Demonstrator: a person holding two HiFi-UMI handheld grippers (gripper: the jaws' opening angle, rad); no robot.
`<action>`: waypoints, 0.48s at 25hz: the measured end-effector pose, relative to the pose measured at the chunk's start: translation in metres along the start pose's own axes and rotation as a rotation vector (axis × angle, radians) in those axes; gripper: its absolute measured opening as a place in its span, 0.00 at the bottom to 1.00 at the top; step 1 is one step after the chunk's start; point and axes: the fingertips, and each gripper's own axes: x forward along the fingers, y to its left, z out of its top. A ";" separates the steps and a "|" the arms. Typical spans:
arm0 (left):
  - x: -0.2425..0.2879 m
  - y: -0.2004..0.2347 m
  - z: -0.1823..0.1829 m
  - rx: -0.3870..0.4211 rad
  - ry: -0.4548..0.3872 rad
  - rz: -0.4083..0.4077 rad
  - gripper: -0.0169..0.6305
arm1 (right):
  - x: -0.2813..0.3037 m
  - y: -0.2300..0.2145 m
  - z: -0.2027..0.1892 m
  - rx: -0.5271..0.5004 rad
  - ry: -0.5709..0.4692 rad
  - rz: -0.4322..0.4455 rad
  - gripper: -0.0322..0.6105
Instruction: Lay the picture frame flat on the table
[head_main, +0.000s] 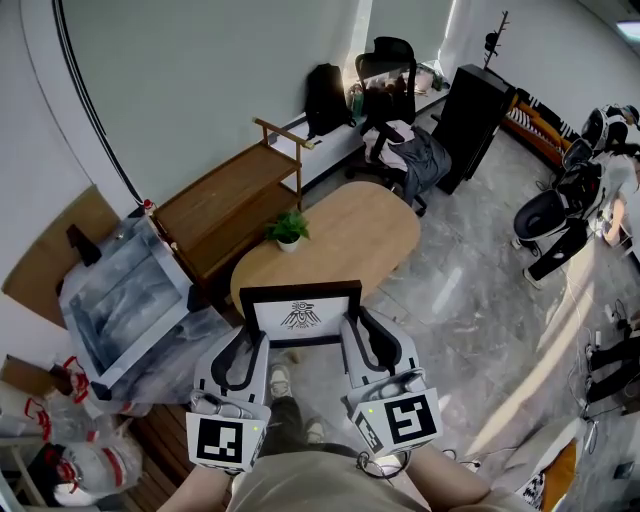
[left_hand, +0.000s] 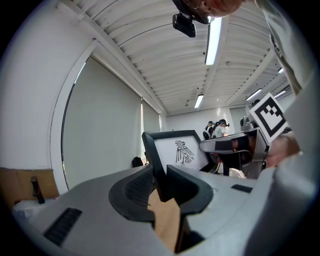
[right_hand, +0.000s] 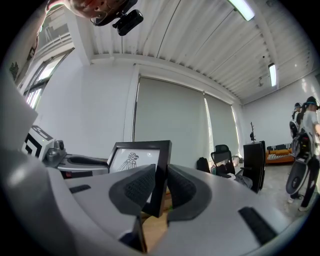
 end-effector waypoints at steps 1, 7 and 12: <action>0.003 0.002 -0.001 -0.001 0.001 0.000 0.15 | 0.005 -0.001 0.000 0.000 0.001 0.000 0.14; 0.035 0.025 -0.009 -0.021 0.019 0.001 0.15 | 0.042 -0.011 -0.009 0.000 0.022 0.002 0.14; 0.073 0.053 -0.018 -0.038 0.030 -0.005 0.15 | 0.090 -0.022 -0.014 0.000 0.040 -0.003 0.14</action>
